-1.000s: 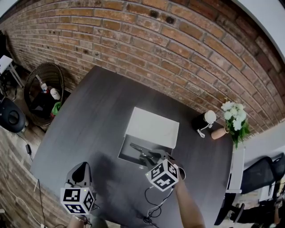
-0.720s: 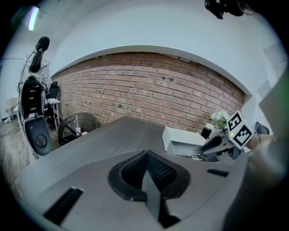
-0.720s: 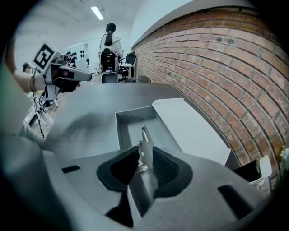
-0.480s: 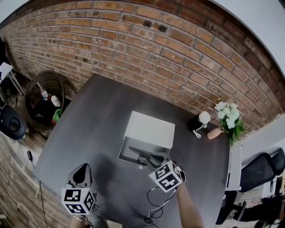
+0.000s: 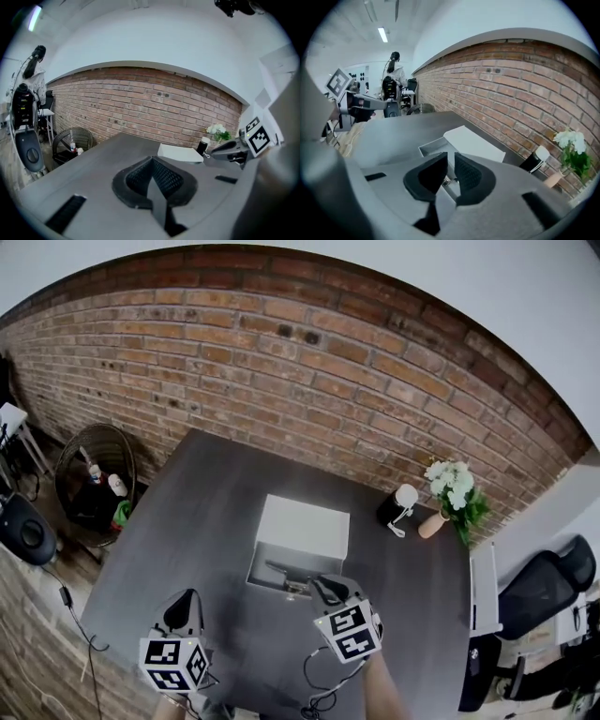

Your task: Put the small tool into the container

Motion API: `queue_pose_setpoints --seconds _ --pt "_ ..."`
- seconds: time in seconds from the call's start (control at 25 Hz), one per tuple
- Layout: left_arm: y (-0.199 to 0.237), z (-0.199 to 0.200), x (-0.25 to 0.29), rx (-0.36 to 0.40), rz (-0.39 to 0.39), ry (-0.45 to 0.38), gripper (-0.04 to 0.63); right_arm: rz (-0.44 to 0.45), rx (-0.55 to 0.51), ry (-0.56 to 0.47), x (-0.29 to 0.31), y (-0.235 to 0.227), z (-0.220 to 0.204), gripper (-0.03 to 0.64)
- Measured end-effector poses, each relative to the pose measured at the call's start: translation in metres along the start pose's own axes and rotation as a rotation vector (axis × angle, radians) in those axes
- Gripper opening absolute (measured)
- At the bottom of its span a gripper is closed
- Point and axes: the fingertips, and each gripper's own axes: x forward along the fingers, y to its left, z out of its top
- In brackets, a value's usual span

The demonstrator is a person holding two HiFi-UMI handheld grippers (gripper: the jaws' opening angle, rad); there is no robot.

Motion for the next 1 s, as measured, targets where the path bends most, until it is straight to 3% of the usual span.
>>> queue_pose_setpoints --seconds 0.28,0.52,0.8,1.0 --pt "-0.039 0.032 -0.009 0.035 -0.098 -0.062 -0.005 -0.229 0.145 -0.151 -0.075 -0.018 0.020 0.005" --pt "-0.068 0.058 -0.013 0.067 -0.174 -0.113 -0.005 -0.383 0.298 -0.261 -0.134 -0.027 0.016 0.005" --pt "-0.092 0.075 -0.008 0.096 -0.246 -0.141 -0.005 -0.535 0.495 -0.349 -0.176 -0.037 -0.009 0.003" --pt "-0.101 0.080 -0.007 0.115 -0.271 -0.148 -0.005 -0.587 0.564 -0.357 -0.184 -0.036 -0.022 0.003"
